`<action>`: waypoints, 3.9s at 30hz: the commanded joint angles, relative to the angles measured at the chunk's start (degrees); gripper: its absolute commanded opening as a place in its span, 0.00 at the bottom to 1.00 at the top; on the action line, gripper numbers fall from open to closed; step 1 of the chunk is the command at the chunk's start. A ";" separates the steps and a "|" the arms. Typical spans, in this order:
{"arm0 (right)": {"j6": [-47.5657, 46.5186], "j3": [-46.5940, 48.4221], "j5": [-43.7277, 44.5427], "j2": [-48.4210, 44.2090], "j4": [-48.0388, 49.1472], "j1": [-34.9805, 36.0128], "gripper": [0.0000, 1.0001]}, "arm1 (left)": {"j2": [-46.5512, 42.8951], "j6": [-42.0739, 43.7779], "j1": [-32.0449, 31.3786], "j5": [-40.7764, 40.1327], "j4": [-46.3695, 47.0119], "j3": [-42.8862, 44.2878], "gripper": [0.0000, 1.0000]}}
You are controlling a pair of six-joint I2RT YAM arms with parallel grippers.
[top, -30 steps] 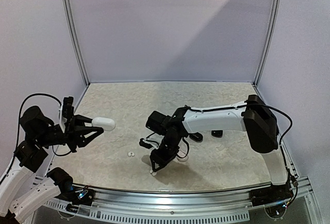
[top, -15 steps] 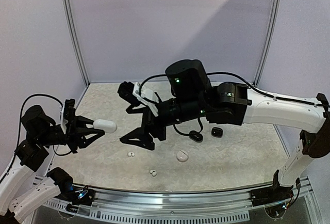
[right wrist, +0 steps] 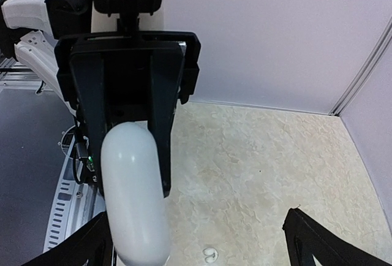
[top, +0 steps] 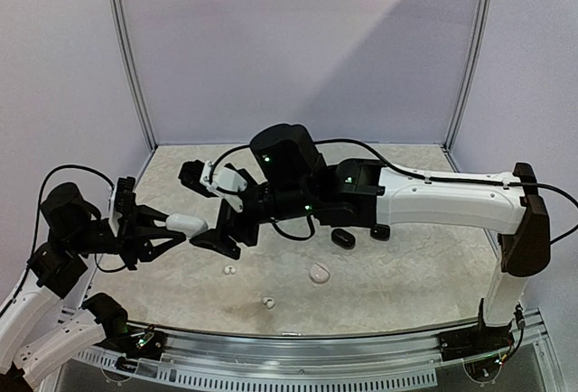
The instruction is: Insert the wireless bluetooth earbuds into the charging case
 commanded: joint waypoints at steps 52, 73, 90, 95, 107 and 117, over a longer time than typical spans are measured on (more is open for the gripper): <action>14.94 -14.33 17.69 -11.85 18.50 -6.22 0.99 | -1.85 -7.69 -2.24 -0.72 0.03 -3.79 0.00; 45.26 -6.30 8.97 10.56 -22.37 -3.44 0.48 | -14.91 -5.40 -0.67 -3.53 -5.82 -3.72 0.00; 45.64 -13.68 3.91 13.48 -18.95 -2.31 0.22 | -18.45 -5.60 2.97 -3.23 -3.64 -6.13 0.00; 45.26 -15.92 1.49 12.91 -15.27 -2.05 0.22 | -18.21 -5.83 3.73 -3.02 -3.23 -6.39 0.00; 45.05 -16.57 0.96 13.09 -17.39 0.29 0.25 | -19.09 -5.97 4.18 -2.72 -2.75 -6.84 0.00; 45.32 -17.13 0.79 10.54 -18.53 1.88 0.23 | -19.26 -5.96 4.18 -2.69 -2.74 -6.93 0.00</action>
